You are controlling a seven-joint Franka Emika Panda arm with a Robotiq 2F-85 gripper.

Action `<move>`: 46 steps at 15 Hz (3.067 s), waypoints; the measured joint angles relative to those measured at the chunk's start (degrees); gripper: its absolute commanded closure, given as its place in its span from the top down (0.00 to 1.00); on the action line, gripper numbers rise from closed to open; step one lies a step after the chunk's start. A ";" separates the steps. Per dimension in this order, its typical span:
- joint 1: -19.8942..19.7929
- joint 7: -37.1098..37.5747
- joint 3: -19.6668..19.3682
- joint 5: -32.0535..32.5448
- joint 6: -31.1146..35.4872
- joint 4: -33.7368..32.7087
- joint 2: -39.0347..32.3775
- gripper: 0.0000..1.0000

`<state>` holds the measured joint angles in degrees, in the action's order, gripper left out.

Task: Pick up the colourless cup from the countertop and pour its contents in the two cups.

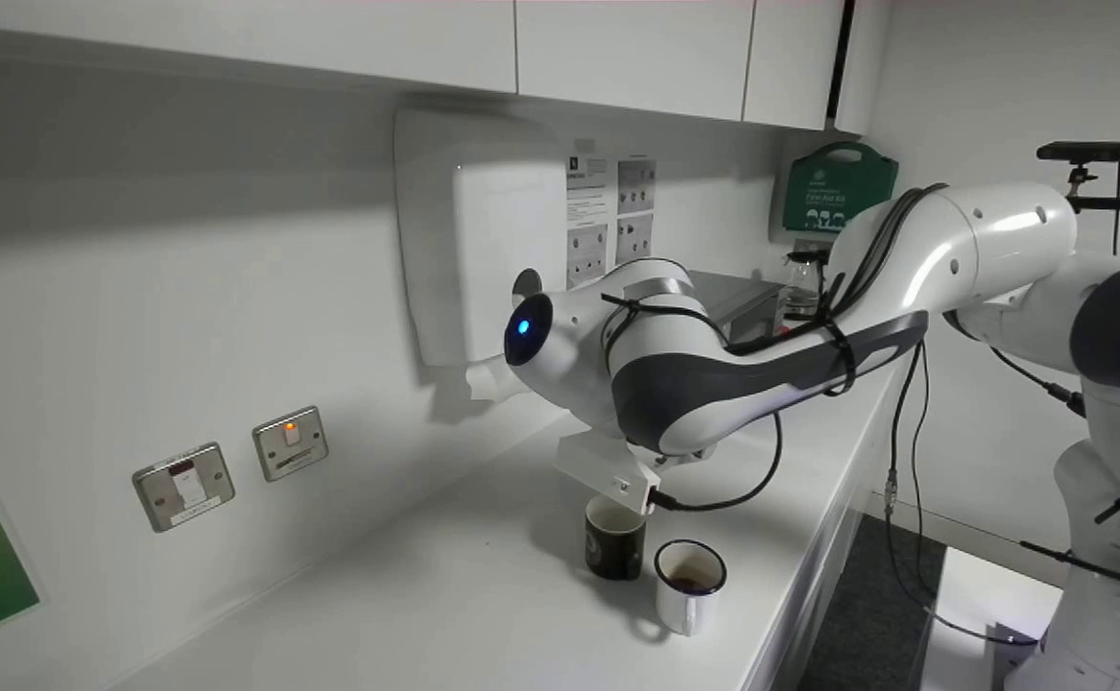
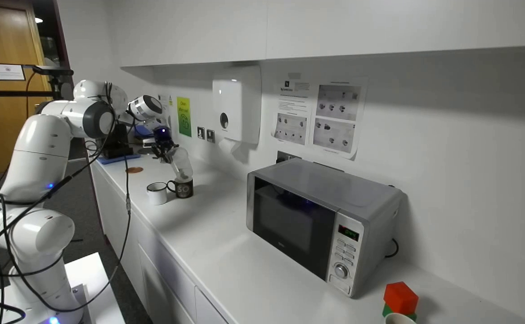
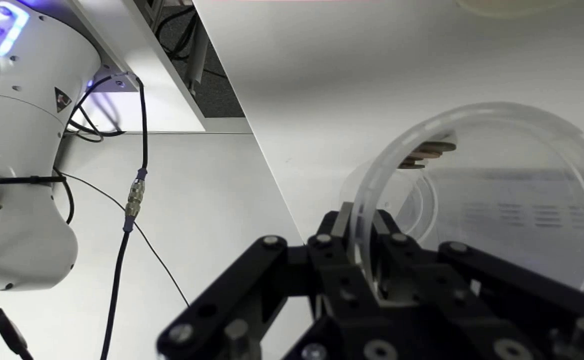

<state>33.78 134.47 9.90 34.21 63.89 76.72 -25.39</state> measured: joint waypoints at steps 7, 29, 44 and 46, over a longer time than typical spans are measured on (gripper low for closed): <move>0.03 -2.06 -0.20 1.08 -0.04 -4.83 -5.85 0.02; 5.70 -0.49 -2.32 8.41 -9.68 -6.24 -12.03 0.02; 9.13 -0.22 -3.07 13.16 -14.33 -11.05 -16.45 0.02; 9.14 -0.36 -3.09 13.62 -14.33 -11.87 -16.76 0.02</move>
<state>42.92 134.11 6.81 47.84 49.56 64.85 -42.15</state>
